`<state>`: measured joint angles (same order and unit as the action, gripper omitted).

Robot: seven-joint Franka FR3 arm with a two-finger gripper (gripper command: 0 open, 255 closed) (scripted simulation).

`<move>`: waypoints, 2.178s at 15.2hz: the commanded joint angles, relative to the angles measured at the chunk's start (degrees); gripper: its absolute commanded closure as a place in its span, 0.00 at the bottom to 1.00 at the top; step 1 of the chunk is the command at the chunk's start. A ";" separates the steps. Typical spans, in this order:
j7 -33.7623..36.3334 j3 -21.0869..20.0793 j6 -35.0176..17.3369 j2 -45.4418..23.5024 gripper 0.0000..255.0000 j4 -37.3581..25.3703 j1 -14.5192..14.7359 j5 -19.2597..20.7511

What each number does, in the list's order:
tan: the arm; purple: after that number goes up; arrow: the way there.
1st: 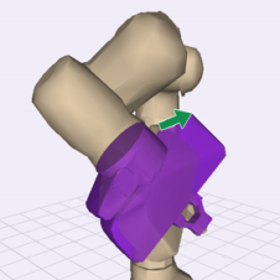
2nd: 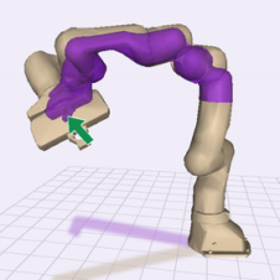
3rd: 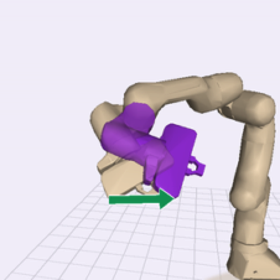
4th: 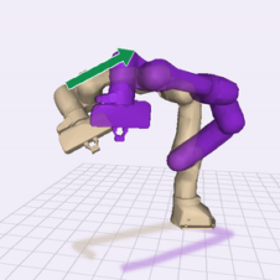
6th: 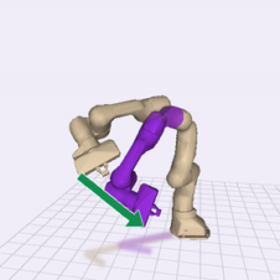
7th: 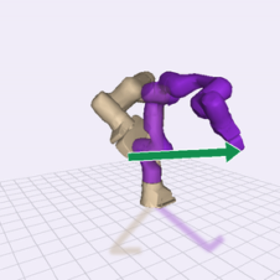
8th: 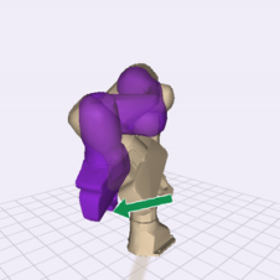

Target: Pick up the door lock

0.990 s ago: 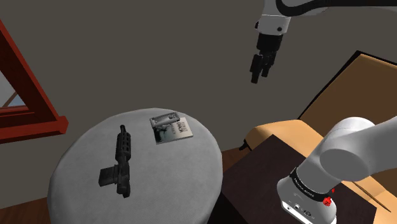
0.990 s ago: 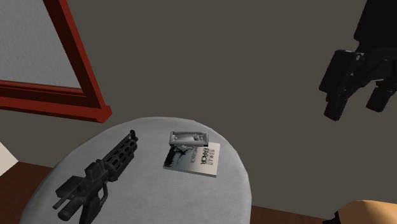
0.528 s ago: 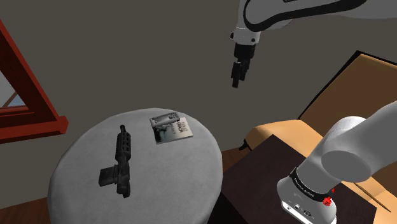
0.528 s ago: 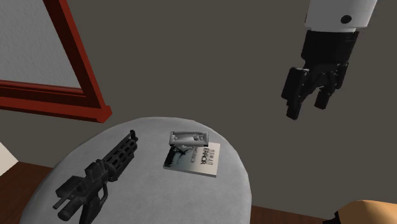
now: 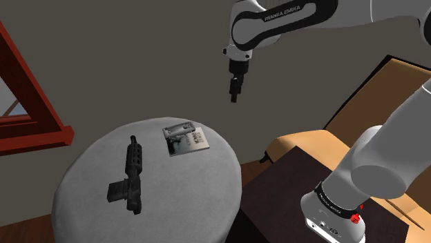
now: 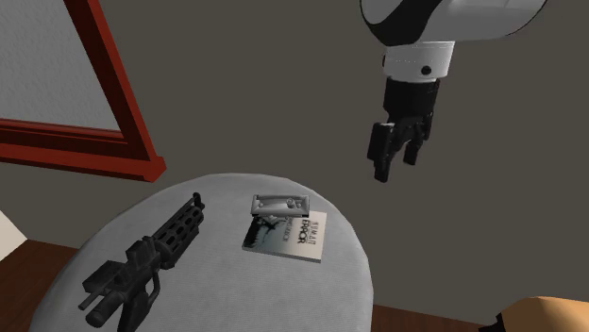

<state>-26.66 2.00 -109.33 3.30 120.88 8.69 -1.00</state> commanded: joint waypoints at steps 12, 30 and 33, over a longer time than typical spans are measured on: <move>-12.77 -4.75 -4.75 -25.68 0.00 -20.30 3.92 -0.12; -18.69 -7.61 -7.77 -43.35 1.00 -34.58 7.18 2.09; -18.72 -7.60 -7.80 -43.39 1.00 -34.58 7.15 2.09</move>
<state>-45.41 -5.60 -116.95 -39.87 86.22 15.82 1.09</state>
